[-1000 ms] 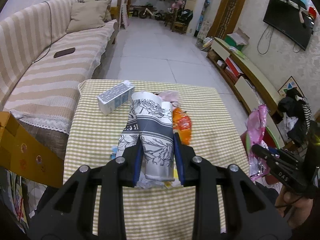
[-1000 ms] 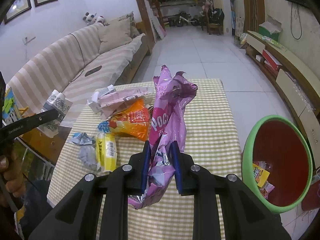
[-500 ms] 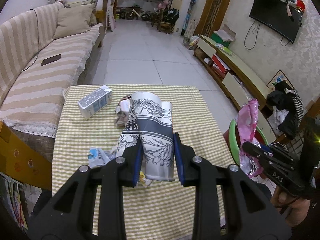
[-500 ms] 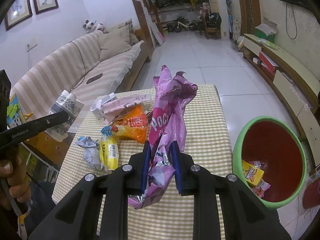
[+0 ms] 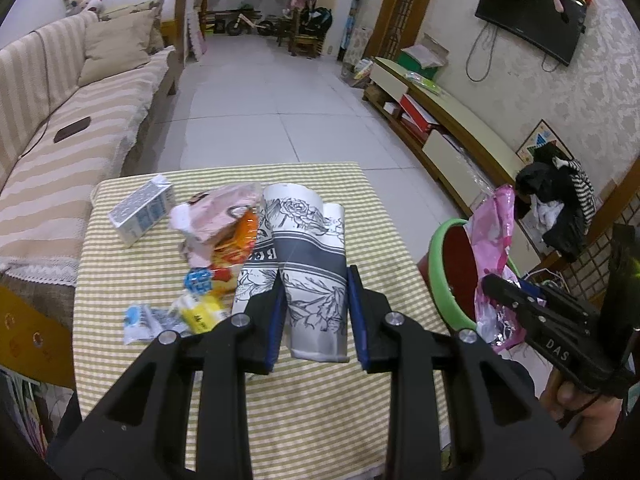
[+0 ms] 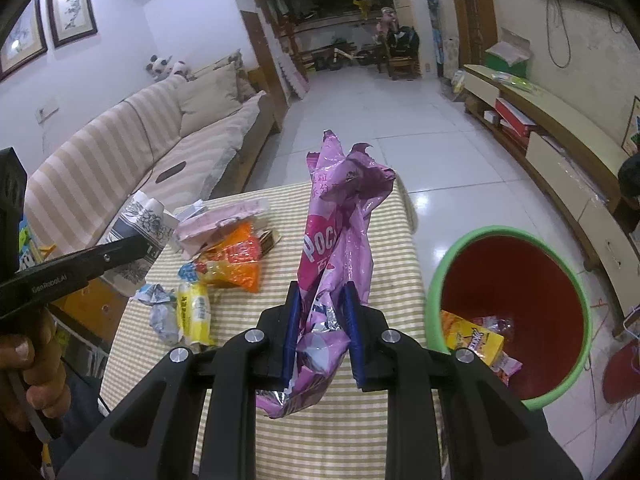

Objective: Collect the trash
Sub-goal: 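Carry the rolled paper and pink wrapper over the red bin and release both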

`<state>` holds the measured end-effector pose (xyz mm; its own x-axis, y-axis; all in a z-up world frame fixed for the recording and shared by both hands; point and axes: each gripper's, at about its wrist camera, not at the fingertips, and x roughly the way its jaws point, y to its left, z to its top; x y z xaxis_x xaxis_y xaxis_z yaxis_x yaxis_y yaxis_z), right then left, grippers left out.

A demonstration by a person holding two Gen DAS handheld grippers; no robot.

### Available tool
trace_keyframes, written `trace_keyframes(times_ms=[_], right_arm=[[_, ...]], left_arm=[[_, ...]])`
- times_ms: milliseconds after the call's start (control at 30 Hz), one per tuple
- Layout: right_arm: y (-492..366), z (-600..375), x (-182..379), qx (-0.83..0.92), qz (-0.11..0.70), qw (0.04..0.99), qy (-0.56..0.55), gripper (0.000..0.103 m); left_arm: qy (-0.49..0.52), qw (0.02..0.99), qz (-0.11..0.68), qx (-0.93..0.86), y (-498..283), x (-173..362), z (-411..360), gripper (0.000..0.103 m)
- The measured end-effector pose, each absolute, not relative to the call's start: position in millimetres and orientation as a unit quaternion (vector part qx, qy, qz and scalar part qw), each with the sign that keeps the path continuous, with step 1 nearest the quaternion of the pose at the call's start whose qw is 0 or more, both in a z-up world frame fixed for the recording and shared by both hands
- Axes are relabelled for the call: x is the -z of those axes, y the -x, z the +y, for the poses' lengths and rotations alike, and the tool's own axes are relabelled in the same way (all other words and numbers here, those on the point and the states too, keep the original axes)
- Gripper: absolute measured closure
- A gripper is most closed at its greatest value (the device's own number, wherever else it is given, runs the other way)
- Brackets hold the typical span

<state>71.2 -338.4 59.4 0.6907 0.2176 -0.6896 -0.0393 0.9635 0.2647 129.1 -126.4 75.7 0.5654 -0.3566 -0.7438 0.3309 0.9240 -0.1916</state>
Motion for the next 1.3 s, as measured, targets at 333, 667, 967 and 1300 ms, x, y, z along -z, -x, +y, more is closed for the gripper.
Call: trace_keyframes(times_ms=[333, 667, 967, 1300], right_arm=[[-56.9, -386.3, -56.5, -0.03, 0.381, 0.913, -0.145, 0.082], [-48.0, -435.8, -48.8, 0.013, 0.383, 0.908, -0.168, 0.082], [-46.2, -484.1, -32.5, 0.047, 0.388, 0.901, -0.19, 0.082], [-52.5, -520.2, -15.3, 0.075, 0.392, 0.893, -0.207, 0.082]], left_arm=[[0.007, 0.869, 0.43, 0.246, -139.4, -74.6, -183.9, 0.075], [-0.019, 0.85, 0.433, 0.301, -145.3, -71.3, -249.3, 0.075], [-0.04, 0.829, 0.442, 0.34, -150.6, -60.5, -309.0, 0.075], [-0.053, 0.806, 0.45, 0.38, -157.2, -50.2, -359.4, 0.075]])
